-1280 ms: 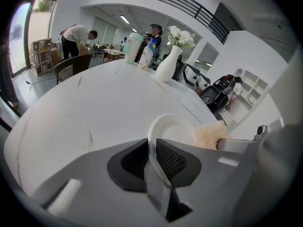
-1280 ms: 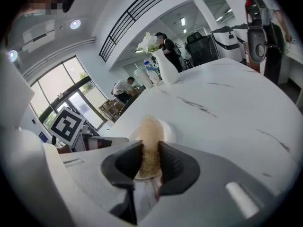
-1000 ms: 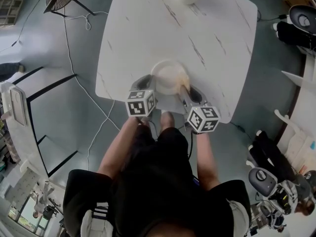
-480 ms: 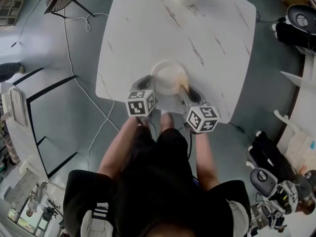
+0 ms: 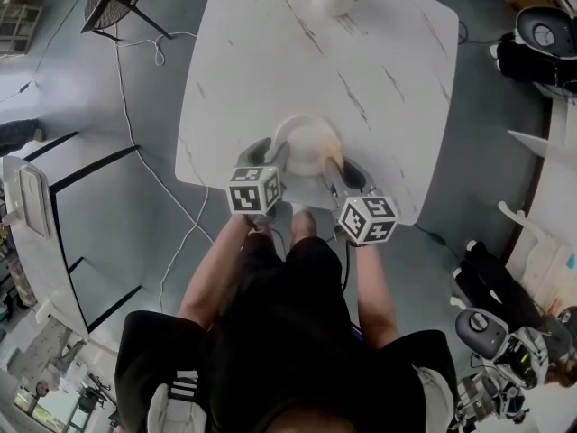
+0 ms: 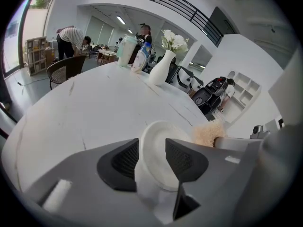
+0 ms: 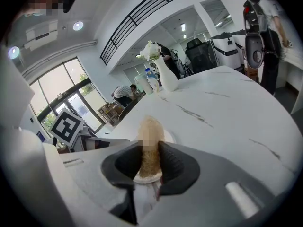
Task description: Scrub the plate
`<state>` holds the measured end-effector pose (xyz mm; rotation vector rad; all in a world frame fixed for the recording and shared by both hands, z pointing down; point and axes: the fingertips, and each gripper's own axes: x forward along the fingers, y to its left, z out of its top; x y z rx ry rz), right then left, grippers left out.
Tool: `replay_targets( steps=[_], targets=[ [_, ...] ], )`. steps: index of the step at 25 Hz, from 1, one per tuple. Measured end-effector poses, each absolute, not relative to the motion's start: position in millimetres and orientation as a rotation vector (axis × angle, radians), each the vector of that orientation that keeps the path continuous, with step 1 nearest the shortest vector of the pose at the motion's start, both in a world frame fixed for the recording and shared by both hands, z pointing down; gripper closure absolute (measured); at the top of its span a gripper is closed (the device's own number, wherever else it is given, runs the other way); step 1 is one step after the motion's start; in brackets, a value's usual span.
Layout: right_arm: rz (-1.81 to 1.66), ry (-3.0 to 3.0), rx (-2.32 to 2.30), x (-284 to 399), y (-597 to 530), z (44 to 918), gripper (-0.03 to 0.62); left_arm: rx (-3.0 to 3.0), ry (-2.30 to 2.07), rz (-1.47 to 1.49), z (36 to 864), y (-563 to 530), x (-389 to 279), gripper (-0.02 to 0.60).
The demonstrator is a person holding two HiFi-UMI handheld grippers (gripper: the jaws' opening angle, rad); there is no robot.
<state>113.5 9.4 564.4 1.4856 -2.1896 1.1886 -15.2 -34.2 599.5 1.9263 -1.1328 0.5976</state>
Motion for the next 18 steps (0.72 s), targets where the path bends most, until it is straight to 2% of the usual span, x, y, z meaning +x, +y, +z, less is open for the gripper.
replay_targets(
  steps=[3, 11, 18],
  targets=[
    [1.178, -2.194, 1.497, 114.3, 10.4, 559.0, 0.502, 1.964, -1.11, 0.611, 592.5, -31.3, -11.5, 0.375],
    [1.128, -2.214, 1.53, 111.2, 11.8, 537.3, 0.502, 2.001, -1.092, 0.606, 574.4, -24.5, -11.9, 0.376],
    [0.994, -2.248, 1.566, 104.8, 11.3, 508.5, 0.502, 2.08, -1.1, 0.601, 547.5, -24.8, -19.4, 0.47]
  ],
)
